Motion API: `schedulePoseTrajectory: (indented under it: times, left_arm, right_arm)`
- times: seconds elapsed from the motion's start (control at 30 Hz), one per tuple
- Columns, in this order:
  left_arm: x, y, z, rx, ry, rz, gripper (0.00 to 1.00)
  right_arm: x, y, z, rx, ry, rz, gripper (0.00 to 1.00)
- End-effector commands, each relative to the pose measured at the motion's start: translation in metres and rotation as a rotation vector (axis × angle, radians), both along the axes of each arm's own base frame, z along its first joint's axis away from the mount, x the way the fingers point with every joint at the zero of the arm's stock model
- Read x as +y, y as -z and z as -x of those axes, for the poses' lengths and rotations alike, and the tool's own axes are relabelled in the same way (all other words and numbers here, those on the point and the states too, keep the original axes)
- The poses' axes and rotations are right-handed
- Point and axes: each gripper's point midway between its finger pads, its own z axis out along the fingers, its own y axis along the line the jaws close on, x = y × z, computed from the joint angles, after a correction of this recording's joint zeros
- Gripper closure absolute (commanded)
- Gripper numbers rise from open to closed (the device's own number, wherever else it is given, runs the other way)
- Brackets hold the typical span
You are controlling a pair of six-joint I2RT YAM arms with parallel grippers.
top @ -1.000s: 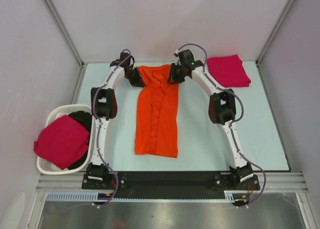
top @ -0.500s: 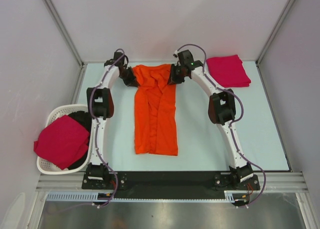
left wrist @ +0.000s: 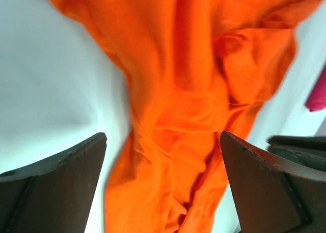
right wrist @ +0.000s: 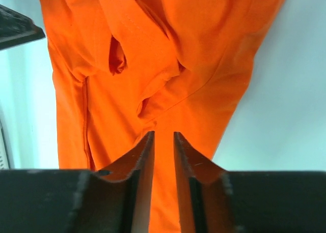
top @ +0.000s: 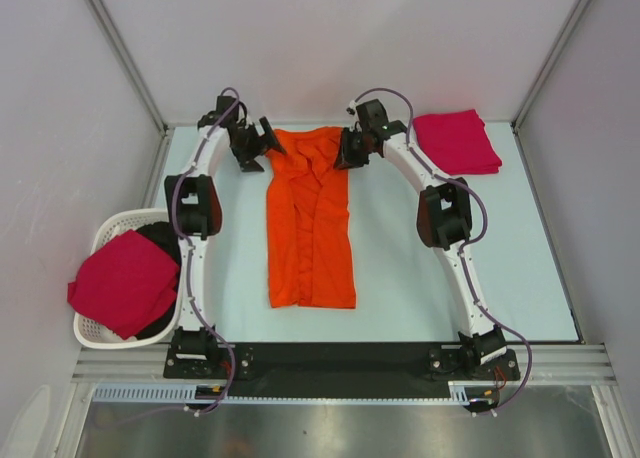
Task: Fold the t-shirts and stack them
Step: Rotate the tshirt 90 degrees
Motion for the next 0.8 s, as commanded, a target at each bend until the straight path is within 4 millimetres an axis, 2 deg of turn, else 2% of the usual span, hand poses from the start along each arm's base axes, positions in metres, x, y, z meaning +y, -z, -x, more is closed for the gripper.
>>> schedulePoseTrajectory:
  times: [0.0,0.1,0.13,0.17,0.2,0.27,0.4,0.43,0.47,0.53,0.63,0.67,0.7,0.77]
  left_arm:
    - [-0.007,-0.135,-0.015,-0.296,0.031,0.063,0.00]
    - [-0.005,-0.155,-0.008,-0.324,0.033,0.053,0.00]
    - [-0.004,-0.168,-0.003,-0.341,0.032,0.047,0.00]
    - [-0.006,-0.169,0.000,-0.340,0.037,0.050,0.00]
    - [-0.006,-0.166,0.006,-0.324,0.045,0.047,0.00]
    - [-0.009,-0.171,0.014,-0.327,0.050,0.017,0.00]
    - [-0.009,-0.171,0.022,-0.326,0.055,-0.077,0.01]
    - [-0.012,-0.171,0.021,-0.330,0.056,-0.095,0.00]
    - [-0.005,-0.167,0.018,-0.327,0.034,-0.134,0.00]
    - [-0.003,-0.171,0.014,-0.337,0.017,-0.165,0.00]
    - [0.002,-0.149,0.005,-0.304,-0.007,-0.202,0.00]
    - [0.001,-0.141,0.001,-0.295,-0.012,-0.195,0.00]
    - [-0.003,-0.123,0.000,-0.260,0.001,-0.180,0.00]
    - [-0.009,-0.108,0.000,-0.232,0.016,-0.174,0.00]
  right_arm:
    - [0.011,-0.043,-0.004,-0.056,-0.019,-0.100,0.68]
    - [0.023,-0.045,-0.011,-0.052,-0.030,-0.187,0.59]
    - [0.028,-0.058,-0.017,-0.063,-0.023,-0.229,0.57]
    - [0.033,-0.061,-0.020,-0.066,-0.029,-0.258,0.51]
    - [0.041,-0.052,-0.019,-0.039,-0.048,-0.291,0.47]
    - [0.051,-0.055,-0.024,-0.022,-0.027,-0.360,0.42]
    - [0.069,-0.038,-0.025,0.041,-0.014,-0.445,0.43]
    - [0.072,-0.023,-0.025,0.064,-0.006,-0.444,0.44]
    - [0.076,-0.026,-0.027,0.065,-0.001,-0.462,0.44]
    - [0.081,-0.016,-0.027,0.078,0.003,-0.467,0.44]
    - [0.089,-0.009,-0.026,0.088,0.015,-0.476,0.44]
    - [0.091,-0.009,-0.025,0.101,0.020,-0.487,0.44]
    - [0.094,-0.010,-0.024,0.107,0.018,-0.499,0.45]
    - [0.097,-0.015,-0.025,0.097,0.017,-0.518,0.46]
